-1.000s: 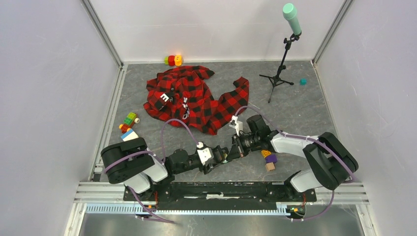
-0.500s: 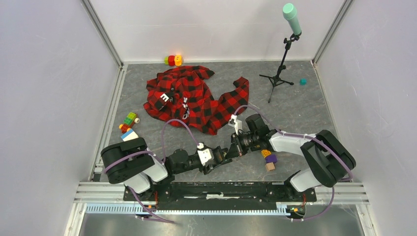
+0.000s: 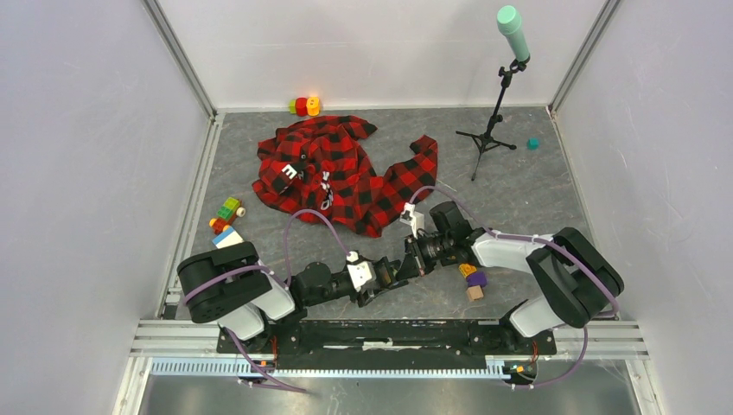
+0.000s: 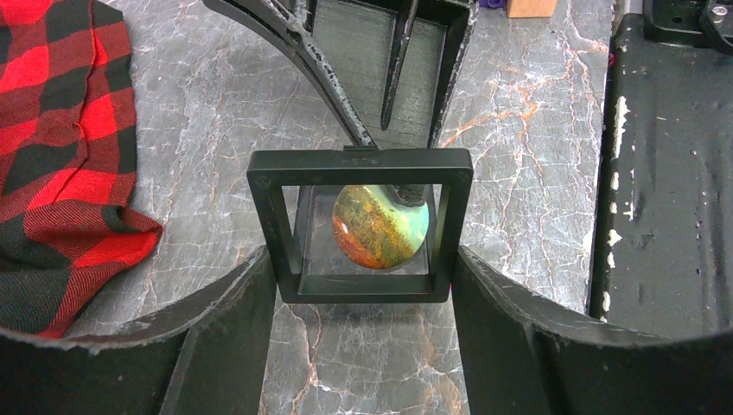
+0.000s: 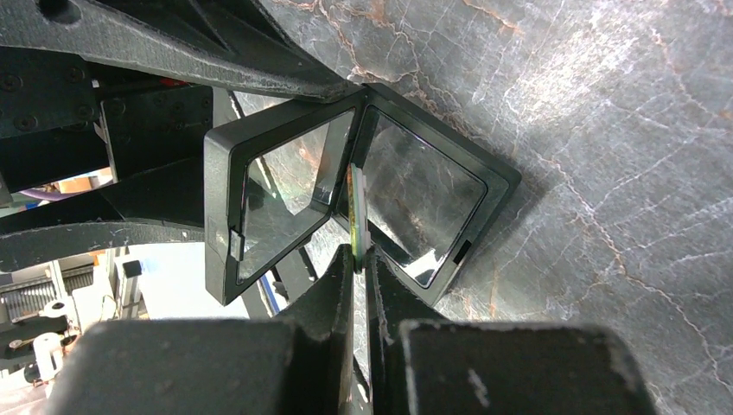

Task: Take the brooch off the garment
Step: Place the brooch in the brooch box.

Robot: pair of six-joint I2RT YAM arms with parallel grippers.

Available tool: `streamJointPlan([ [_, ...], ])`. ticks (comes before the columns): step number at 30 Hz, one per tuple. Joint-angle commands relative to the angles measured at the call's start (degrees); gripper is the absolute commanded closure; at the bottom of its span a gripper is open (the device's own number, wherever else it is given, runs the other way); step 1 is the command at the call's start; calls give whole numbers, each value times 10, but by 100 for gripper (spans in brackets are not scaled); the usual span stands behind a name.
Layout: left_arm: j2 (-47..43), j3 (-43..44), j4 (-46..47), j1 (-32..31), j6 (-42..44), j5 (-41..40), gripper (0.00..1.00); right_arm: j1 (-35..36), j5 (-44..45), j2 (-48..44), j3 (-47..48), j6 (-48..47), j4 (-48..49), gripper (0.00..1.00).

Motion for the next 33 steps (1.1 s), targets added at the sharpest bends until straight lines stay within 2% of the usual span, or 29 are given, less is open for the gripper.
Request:
streamJointPlan([
  [1, -4, 6, 20, -4, 29, 8, 40, 4, 7, 8, 21, -3, 10, 95],
  [16, -10, 9, 3, -4, 37, 12, 41, 4, 24, 20, 41, -13, -7, 92],
  [33, -9, 9, 3, -3, 36, 12, 41, 15, 11, 23, 36, -18, -12, 95],
])
